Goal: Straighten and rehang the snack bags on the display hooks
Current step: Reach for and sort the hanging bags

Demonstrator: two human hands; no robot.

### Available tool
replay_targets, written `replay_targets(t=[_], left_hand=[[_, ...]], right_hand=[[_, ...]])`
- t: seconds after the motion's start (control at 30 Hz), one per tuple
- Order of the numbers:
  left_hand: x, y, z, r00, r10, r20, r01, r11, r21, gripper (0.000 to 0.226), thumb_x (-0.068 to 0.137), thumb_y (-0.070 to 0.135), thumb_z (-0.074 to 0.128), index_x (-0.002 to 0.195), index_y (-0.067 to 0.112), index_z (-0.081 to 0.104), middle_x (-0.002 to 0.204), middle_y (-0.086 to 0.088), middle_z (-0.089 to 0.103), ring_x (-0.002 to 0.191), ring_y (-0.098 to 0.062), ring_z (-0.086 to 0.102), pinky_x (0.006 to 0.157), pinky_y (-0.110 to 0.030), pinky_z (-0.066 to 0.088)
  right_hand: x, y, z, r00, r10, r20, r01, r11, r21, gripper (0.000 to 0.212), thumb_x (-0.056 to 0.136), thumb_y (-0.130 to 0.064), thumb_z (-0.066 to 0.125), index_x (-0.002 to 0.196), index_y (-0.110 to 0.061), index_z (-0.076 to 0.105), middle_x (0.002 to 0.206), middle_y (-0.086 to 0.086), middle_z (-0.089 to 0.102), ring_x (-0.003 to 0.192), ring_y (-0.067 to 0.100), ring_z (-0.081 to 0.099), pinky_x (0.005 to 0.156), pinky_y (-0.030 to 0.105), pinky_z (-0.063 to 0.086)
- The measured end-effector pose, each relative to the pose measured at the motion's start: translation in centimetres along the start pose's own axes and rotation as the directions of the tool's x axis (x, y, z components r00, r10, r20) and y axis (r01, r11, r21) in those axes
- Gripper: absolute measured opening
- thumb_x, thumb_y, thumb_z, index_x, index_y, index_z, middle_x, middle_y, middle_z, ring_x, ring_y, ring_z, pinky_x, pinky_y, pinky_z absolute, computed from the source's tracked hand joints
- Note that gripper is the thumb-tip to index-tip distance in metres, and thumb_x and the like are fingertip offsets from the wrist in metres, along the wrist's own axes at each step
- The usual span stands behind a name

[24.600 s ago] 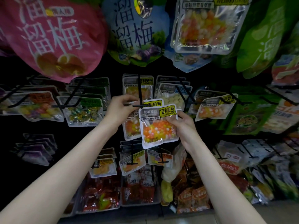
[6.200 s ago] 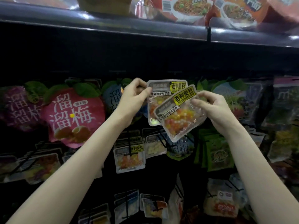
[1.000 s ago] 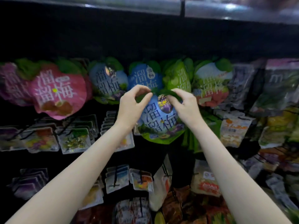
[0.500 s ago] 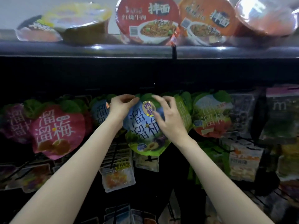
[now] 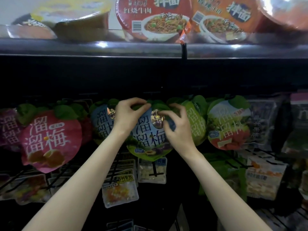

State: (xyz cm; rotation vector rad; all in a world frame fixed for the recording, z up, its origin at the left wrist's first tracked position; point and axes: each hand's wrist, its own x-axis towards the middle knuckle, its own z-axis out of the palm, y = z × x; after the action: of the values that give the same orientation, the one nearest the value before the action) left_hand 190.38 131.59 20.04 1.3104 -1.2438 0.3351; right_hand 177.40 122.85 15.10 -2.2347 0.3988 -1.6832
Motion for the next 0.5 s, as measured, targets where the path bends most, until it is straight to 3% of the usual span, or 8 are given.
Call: replay_targets(t=[0.07, 0.2, 0.3, 0.4, 0.5], left_hand=[[0.2, 0.7, 0.3, 0.998, 0.041, -0.042, -0.04, 0.999, 0.026, 0.008, 0.081, 0.02, 0.07, 0.089, 0.021, 0.067, 0.081, 0.023, 0.058, 0.076, 0.017, 0.054, 0.071, -0.002, 0.04], [1.1, 1.4, 1.2, 0.997, -0.028, -0.071, 0.028, 1.0, 0.0, 0.009, 0.081, 0.02, 0.07, 0.09, 0.017, 0.067, 0.087, 0.01, 0.061, 0.087, -0.004, 0.056, 0.074, -0.012, 0.043], [0.9, 1.2, 1.5, 0.994, 0.014, -0.109, -0.008, 0.999, 0.051, 0.014, 0.082, 0.02, 0.069, 0.093, 0.011, 0.07, 0.086, 0.012, 0.06, 0.085, -0.003, 0.056, 0.073, -0.007, 0.041], [0.7, 0.7, 1.4, 0.987, 0.015, -0.157, 0.0, 0.995, 0.097, 0.018, 0.083, 0.021, 0.068, 0.097, 0.009, 0.071, 0.093, 0.007, 0.06, 0.089, -0.005, 0.053, 0.073, -0.011, 0.039], [1.0, 0.6, 1.1, 0.995, -0.054, -0.088, 0.059, 0.996, 0.062, 0.021, 0.083, 0.021, 0.069, 0.099, 0.009, 0.07, 0.094, 0.007, 0.059, 0.092, -0.008, 0.053, 0.079, -0.016, 0.04]], right_hand=[[0.1, 0.0, 0.2, 0.995, -0.03, -0.094, 0.031, 0.999, 0.016, 0.027, 0.086, -0.001, 0.056, 0.109, -0.011, 0.066, 0.123, 0.012, 0.043, 0.112, 0.001, 0.037, 0.094, -0.001, 0.029], [0.6, -0.3, 0.2, 0.982, -0.055, -0.179, 0.052, 0.998, -0.019, 0.027, 0.086, -0.001, 0.054, 0.109, -0.006, 0.067, 0.123, 0.013, 0.043, 0.113, 0.005, 0.039, 0.096, 0.002, 0.03], [0.7, -0.1, 0.0, 0.99, -0.059, -0.128, 0.05, 0.996, -0.072, 0.03, 0.086, -0.004, 0.052, 0.113, -0.006, 0.066, 0.126, 0.013, 0.042, 0.12, 0.018, 0.043, 0.099, 0.007, 0.03], [0.6, 0.0, 0.2, 0.998, -0.034, -0.06, 0.027, 0.994, -0.102, 0.031, 0.087, -0.005, 0.054, 0.117, -0.008, 0.065, 0.129, 0.012, 0.04, 0.124, 0.021, 0.04, 0.1, 0.008, 0.027], [0.5, -0.3, 0.4, 1.0, 0.004, -0.03, -0.008, 0.991, -0.131, 0.033, 0.088, -0.005, 0.055, 0.12, -0.008, 0.062, 0.133, 0.012, 0.037, 0.128, 0.022, 0.035, 0.101, 0.017, 0.028]])
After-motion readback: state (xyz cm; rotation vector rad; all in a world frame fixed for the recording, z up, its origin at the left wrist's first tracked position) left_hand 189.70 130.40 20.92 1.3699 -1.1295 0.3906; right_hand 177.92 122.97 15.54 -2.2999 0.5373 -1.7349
